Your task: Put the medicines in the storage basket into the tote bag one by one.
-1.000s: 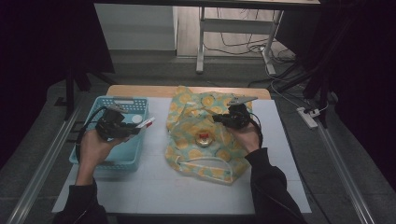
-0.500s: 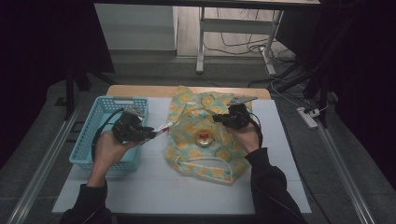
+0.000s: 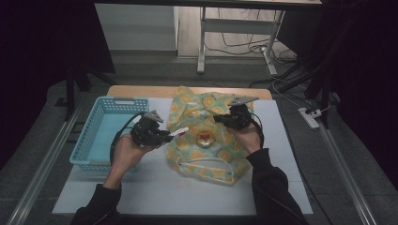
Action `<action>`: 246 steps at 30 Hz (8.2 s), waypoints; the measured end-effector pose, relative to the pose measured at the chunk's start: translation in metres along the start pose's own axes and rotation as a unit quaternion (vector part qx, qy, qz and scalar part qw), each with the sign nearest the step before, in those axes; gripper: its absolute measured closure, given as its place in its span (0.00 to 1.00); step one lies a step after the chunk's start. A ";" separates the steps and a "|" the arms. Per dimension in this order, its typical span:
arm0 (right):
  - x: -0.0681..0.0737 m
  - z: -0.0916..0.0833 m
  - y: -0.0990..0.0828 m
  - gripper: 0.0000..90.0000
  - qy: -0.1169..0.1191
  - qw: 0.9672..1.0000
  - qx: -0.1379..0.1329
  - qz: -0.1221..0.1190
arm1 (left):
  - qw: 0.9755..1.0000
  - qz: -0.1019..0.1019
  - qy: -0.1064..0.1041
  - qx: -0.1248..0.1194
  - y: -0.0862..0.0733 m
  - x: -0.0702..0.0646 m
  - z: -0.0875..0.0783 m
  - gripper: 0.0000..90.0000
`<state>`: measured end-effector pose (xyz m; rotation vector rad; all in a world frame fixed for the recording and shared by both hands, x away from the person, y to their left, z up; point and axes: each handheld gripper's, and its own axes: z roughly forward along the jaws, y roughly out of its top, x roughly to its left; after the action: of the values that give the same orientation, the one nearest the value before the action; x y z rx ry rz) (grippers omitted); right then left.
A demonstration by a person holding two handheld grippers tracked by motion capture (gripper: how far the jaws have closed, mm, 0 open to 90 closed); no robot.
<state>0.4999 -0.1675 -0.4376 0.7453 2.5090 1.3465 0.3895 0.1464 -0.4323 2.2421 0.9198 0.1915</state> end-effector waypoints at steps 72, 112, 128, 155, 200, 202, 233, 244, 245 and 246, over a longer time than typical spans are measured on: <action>-0.002 0.003 -0.002 0.99 -0.006 1.000 0.001 0.004 | 0.999 0.019 0.031 -0.003 0.052 -0.002 0.136 0.71; -0.001 0.004 -0.002 0.99 -0.005 1.000 0.005 0.004 | 0.997 -0.001 -0.061 -0.049 0.033 0.008 0.055 0.01; -0.001 0.005 -0.003 0.99 -0.006 1.000 0.007 0.001 | 0.997 -0.038 0.001 -0.062 0.005 0.049 0.011 0.00; -0.002 0.008 -0.004 0.99 -0.006 1.000 0.012 0.003 | 0.986 -0.121 0.111 -0.040 -0.047 0.122 -0.029 0.00; -0.001 0.006 -0.003 0.99 -0.003 1.000 0.005 -0.001 | 0.986 -0.123 0.093 0.067 -0.049 0.159 0.017 0.55; -0.001 0.005 -0.003 0.99 -0.003 1.000 0.005 -0.001 | 0.984 -0.128 0.099 0.069 -0.049 0.159 0.016 0.56; 0.001 0.004 -0.001 0.99 0.003 1.000 0.004 0.001 | 0.989 -0.121 0.083 0.009 -0.027 0.130 -0.044 0.56; 0.001 0.004 -0.001 0.99 0.001 1.000 0.001 0.002 | 0.993 -0.094 0.066 -0.009 -0.019 0.105 -0.052 0.56; 0.001 0.004 -0.001 0.99 0.001 1.000 0.001 0.002 | 0.994 -0.090 0.063 -0.010 -0.018 0.102 -0.052 0.56; 0.001 0.004 -0.001 0.99 0.001 1.000 0.001 0.001 | 0.994 -0.086 0.060 -0.009 -0.017 0.100 -0.051 0.56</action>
<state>0.5003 -0.1648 -0.4403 0.7485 2.5122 1.3456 0.4345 0.2497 -0.4175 2.1393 1.1658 0.2572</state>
